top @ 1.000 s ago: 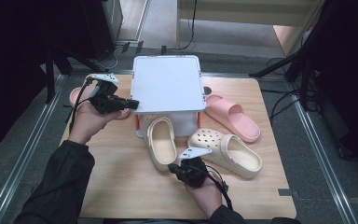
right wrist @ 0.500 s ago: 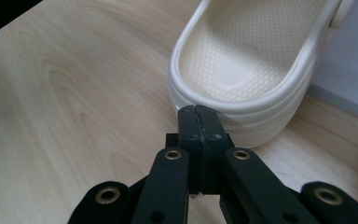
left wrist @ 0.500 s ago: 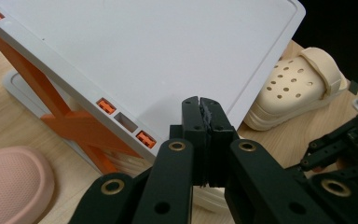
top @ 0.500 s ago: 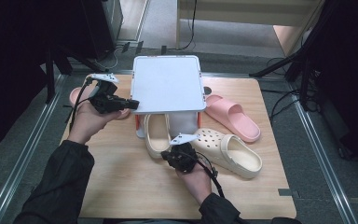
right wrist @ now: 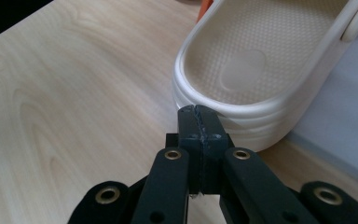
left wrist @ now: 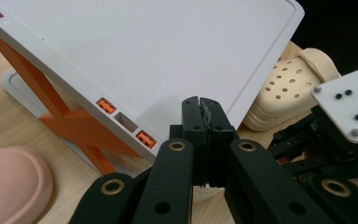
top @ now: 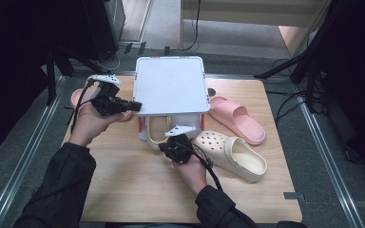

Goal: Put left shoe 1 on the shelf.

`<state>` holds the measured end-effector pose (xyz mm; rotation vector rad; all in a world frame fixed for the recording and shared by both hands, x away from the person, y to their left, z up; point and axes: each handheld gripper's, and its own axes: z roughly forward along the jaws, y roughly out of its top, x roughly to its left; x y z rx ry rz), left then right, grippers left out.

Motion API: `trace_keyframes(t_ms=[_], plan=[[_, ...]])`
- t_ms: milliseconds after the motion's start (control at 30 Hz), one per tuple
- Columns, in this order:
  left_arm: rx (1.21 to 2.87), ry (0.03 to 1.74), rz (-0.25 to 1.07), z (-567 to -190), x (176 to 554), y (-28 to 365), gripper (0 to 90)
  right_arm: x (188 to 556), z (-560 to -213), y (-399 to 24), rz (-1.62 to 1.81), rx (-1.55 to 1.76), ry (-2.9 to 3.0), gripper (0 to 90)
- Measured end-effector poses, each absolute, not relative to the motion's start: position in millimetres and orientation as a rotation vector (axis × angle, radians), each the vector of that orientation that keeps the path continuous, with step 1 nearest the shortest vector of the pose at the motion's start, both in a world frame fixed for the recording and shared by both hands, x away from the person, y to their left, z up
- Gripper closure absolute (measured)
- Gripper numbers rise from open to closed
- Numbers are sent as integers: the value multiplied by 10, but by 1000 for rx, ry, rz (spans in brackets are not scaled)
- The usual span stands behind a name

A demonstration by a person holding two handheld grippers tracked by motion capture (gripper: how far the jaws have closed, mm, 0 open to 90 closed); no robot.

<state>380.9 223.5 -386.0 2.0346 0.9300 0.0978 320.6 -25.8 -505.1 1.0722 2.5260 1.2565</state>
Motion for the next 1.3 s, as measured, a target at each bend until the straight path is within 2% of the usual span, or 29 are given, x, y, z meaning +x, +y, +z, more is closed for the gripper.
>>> trace_keyframes(t_ms=[500, 567, 667, 900, 1033, 1200, 1300], plan=[[2022, 911, 85, -3877, 3810, 2226, 891, 3441, -5062, -79, 1296, 1101, 2509, 900], [2007, 913, 40, -3875, 3817, 2233, 820, 3369, -5031, -101, 1333, 1088, 2514, 900], [2020, 924, 41, -3848, 3796, 2226, 775, 3247, -4945, -161, 1349, 1032, 2536, 900], [2012, 913, 13, -3738, 3647, 2187, 595, 3109, -4722, -454, 1432, 965, 2566, 739], [1996, 910, 30, -3737, 3540, 2154, 492, 3071, -4667, -649, 1474, 959, 2584, 677], [2021, 920, 47, -3777, 3426, 2081, 442, 3029, -4637, -864, 1461, 881, 2591, 611], [2029, 916, 54, -3800, 3367, 2051, 420, 3002, -4618, -995, 1463, 891, 2611, 613]])
